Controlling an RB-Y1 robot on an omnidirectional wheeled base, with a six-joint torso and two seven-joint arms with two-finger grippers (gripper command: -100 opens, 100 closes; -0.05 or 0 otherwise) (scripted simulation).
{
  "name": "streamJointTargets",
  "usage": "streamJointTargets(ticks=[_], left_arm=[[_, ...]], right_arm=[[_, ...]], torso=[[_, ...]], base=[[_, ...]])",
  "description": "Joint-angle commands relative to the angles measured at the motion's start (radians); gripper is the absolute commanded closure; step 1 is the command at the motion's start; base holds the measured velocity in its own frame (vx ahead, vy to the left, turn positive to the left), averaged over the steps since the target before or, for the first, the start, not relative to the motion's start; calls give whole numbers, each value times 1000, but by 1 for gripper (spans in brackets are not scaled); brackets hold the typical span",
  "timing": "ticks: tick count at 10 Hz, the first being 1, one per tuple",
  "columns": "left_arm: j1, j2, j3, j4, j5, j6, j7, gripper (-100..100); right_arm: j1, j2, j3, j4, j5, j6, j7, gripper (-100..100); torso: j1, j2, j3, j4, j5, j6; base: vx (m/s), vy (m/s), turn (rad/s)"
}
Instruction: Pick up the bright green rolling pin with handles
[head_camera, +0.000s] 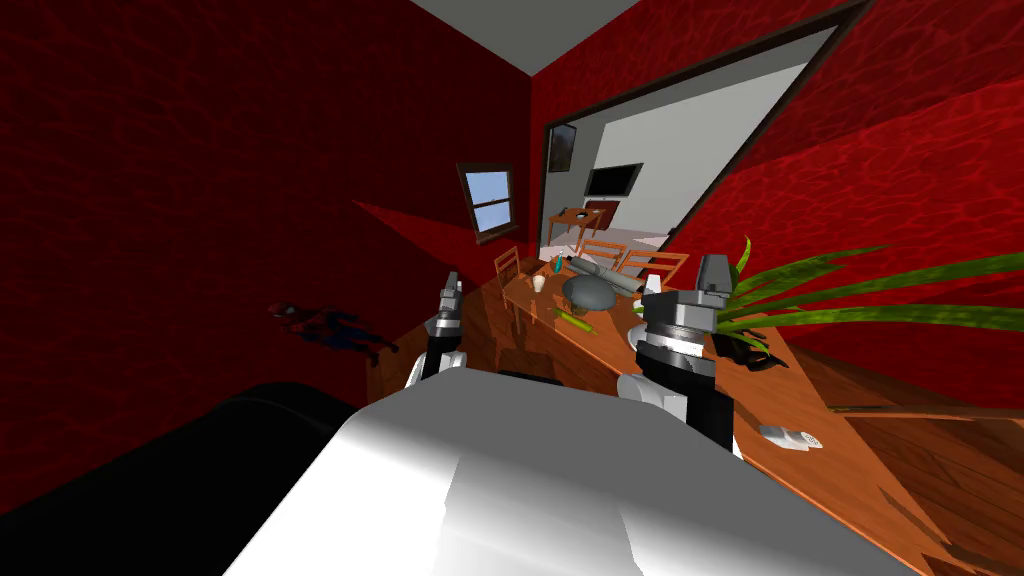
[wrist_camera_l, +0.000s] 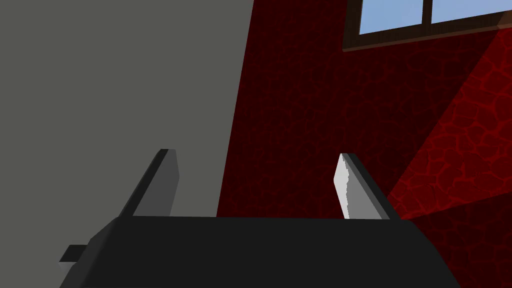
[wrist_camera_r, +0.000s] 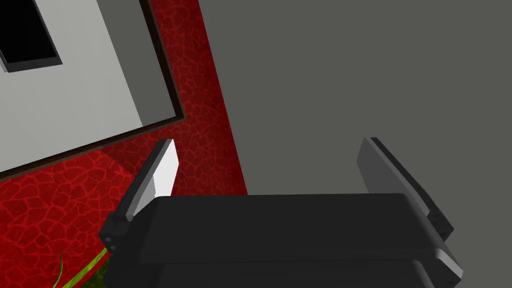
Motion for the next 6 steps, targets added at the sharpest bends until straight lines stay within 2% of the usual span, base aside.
streamJointTargets(ticks=[1,3,5,6], left_arm=[[0,0,0,0,0,0,0,0],[0,0,0,0,0,0,0,0],[0,0,0,0,0,0,0,0],[0,0,0,0,0,0,0,0]], right_arm=[[7,-34,-1,10,11,11,3,-100],[22,-93,-3,33,37,36,10,-100],[45,-154,-5,67,75,71,20,-100],[45,-163,-5,67,75,71,20,-100]], torso=[[0,0,0,0,0,0],[3,0,0,0,1,0],[6,0,0,0,1,0],[7,-1,0,0,2,0]], base=[[-3,22,70],[1,67,100],[10,112,151],[21,90,52]])
